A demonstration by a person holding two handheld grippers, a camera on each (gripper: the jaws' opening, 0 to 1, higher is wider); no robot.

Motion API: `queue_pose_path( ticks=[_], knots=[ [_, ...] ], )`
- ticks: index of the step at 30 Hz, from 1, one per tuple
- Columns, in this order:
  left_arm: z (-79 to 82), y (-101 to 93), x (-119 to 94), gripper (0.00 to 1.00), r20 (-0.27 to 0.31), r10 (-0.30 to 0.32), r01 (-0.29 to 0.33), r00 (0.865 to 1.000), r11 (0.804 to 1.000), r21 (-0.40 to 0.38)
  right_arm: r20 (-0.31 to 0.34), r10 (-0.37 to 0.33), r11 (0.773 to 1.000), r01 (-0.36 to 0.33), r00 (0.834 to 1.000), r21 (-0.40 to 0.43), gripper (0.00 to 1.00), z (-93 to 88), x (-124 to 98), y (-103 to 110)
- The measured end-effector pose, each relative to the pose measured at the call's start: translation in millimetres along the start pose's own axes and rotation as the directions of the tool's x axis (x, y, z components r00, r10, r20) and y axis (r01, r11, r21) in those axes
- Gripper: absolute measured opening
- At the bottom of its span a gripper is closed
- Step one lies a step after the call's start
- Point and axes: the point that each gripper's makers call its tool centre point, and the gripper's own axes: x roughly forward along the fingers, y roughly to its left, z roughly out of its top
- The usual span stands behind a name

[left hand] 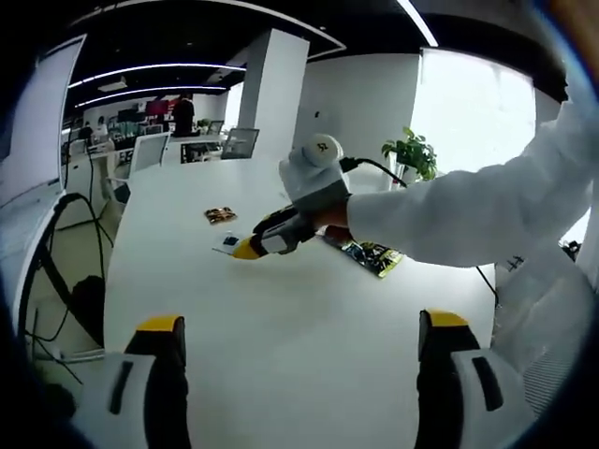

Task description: Arrange the skincare products in the storage area until every visible bottle or jar stands upright without overlapping.

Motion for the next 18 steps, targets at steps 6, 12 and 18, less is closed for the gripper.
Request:
queue_pose_path(
  ticks=[6, 12, 18],
  knots=[
    [-4.1, -2.2, -0.6, 0.99, -0.005, -0.005, 0.005, 1.000, 1.000, -0.006, -0.005, 0.000, 1.000, 0.000, 1.000, -0.003, 0.39, -2.5, 3.4, 0.8],
    [-4.3, -2.7, -1.0, 0.99, 0.006, 0.000, 0.000, 1.000, 1.000, -0.030, 0.009, 0.005, 1.000, -0.005, 1.000, 0.008, 0.32, 0.1, 5.3, 2.1],
    [-5.6, -2.5, -0.8, 0.99, 0.004, -0.001, 0.001, 1.000, 1.000, -0.031, 0.014, 0.010, 1.000, -0.010, 1.000, 0.016, 0.25, 1.1, 5.0, 2.7]
  ],
)
